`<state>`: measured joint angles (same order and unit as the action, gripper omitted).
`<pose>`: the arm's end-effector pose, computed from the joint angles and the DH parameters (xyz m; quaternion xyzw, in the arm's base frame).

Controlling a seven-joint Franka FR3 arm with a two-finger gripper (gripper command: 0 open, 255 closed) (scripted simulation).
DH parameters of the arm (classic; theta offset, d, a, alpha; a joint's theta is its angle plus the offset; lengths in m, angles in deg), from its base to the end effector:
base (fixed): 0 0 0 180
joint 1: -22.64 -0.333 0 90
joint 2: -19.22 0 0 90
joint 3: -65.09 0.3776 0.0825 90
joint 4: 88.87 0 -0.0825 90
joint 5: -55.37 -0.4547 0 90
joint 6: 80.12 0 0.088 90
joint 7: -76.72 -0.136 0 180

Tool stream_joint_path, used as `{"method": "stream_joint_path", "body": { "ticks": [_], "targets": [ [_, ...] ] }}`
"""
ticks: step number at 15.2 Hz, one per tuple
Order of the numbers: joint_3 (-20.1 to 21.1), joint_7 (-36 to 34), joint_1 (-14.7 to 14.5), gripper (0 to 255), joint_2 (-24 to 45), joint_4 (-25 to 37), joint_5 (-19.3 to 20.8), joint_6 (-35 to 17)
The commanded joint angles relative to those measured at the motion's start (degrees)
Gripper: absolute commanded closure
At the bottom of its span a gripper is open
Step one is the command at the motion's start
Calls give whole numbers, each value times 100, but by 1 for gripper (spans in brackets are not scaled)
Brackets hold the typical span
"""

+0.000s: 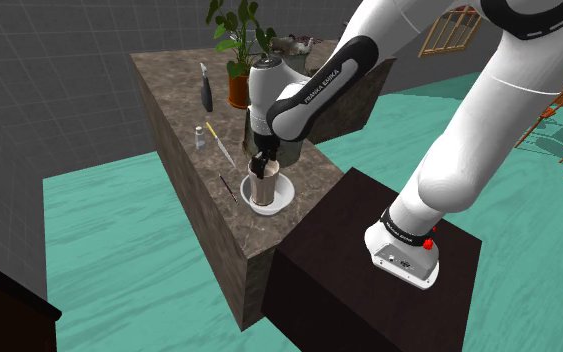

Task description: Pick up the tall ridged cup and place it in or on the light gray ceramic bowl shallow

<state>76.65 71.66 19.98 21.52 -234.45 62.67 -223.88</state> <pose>0.4725 0.1193 0.2242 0.9901 0.1322 -0.0294 0.0372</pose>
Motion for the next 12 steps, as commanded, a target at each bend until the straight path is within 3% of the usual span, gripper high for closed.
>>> {"method": "stream_joint_path", "body": {
  "ticks": [1, 4, 12],
  "targets": [
    [18, 66, -8, 0, -176, 39, -94, 208],
    [45, 212, -37, 0, -622, 198, -302, 797],
    [42, 211, -40, 0, -622, 198, -302, 797]
  ]
}}
